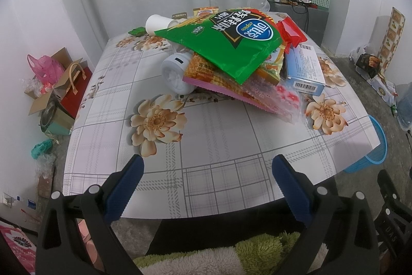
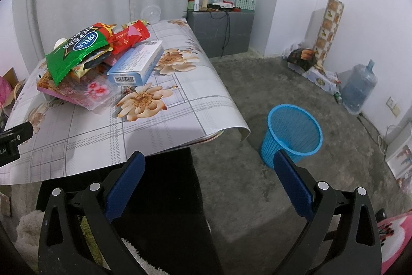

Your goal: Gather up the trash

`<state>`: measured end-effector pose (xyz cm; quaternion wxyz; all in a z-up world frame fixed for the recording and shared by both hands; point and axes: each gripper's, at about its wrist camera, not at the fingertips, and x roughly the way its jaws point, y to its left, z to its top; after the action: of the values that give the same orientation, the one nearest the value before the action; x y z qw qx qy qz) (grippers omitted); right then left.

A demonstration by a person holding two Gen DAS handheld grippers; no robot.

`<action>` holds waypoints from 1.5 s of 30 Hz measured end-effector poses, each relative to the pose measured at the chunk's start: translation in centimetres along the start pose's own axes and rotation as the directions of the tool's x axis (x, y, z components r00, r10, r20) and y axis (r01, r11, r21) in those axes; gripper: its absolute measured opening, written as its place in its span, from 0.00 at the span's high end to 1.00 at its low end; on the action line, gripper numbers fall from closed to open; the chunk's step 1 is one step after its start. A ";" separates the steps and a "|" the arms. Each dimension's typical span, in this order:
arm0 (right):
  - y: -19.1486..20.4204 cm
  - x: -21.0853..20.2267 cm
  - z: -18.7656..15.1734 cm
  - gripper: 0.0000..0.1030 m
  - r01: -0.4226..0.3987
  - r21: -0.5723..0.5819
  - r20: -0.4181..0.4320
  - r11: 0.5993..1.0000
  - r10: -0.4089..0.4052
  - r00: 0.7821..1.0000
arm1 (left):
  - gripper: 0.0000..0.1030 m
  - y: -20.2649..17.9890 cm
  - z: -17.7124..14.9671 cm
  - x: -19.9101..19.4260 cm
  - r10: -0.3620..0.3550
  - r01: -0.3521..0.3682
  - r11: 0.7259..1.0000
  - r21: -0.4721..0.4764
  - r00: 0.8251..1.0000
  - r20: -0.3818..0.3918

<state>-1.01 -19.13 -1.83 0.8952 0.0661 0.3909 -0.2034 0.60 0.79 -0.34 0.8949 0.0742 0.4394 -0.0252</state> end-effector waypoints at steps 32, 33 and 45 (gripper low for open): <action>-0.1 0.1 0.6 0.08 -0.003 0.020 0.015 1.000 0.003 1.000 | 0.05 0.0 -0.5 1.0 -0.076 0.077 0.997 0.019 0.997 -0.031; -0.1 0.2 0.8 0.08 -0.002 0.022 0.020 1.000 0.002 1.000 | 0.05 -0.1 -0.4 1.2 -0.096 0.097 0.995 0.019 0.995 -0.035; -1.0 0.9 6.9 0.08 -0.037 0.029 0.120 0.999 0.034 0.992 | 0.05 3.7 2.7 1.0 -0.504 0.509 0.861 0.004 0.851 0.144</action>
<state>3.79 -22.24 2.31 0.9193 0.0749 0.3323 -0.1972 3.78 4.05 0.90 0.8862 -0.0614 0.3801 -0.2576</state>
